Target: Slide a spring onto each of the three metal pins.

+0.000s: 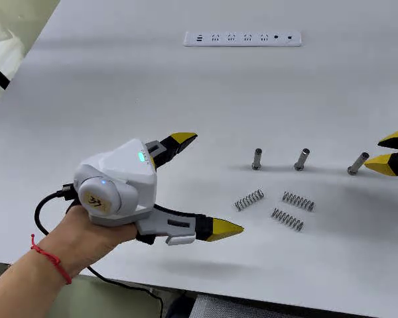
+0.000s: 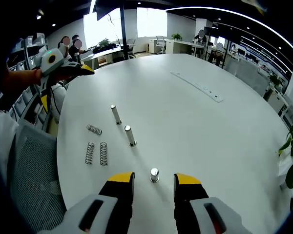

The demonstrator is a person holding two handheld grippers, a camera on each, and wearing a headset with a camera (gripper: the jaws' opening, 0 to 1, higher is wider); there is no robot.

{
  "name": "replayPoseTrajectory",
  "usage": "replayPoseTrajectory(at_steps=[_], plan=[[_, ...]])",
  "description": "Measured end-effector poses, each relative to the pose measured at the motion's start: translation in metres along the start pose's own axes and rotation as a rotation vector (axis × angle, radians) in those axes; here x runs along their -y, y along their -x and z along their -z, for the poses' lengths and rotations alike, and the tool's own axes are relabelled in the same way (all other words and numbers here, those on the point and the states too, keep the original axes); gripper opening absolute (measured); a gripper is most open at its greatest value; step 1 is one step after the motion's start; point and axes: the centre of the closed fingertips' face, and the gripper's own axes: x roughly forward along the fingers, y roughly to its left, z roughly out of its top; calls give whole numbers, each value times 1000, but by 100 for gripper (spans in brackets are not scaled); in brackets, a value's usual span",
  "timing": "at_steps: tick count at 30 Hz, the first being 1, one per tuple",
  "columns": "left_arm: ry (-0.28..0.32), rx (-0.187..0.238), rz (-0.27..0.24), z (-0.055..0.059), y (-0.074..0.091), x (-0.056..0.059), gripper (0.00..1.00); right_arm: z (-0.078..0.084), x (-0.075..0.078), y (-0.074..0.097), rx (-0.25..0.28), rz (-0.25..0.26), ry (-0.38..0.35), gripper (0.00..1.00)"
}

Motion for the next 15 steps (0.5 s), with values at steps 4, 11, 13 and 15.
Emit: replayPoseTrajectory(at_steps=[4,11,13,15], plan=[[-4,-2,-1,-1,0,0,99,-2,-2,6,32,4,-4,33],[-12,-5,3,-3,0,2,99,-2,-8,18,93,9,12,46],[-15,-5,3,-4,0,3,99,-1,-10,21,106,6,10,49],[-16,-4,4,-5,0,3,99,1,-13,25,121,-1,9,51]])
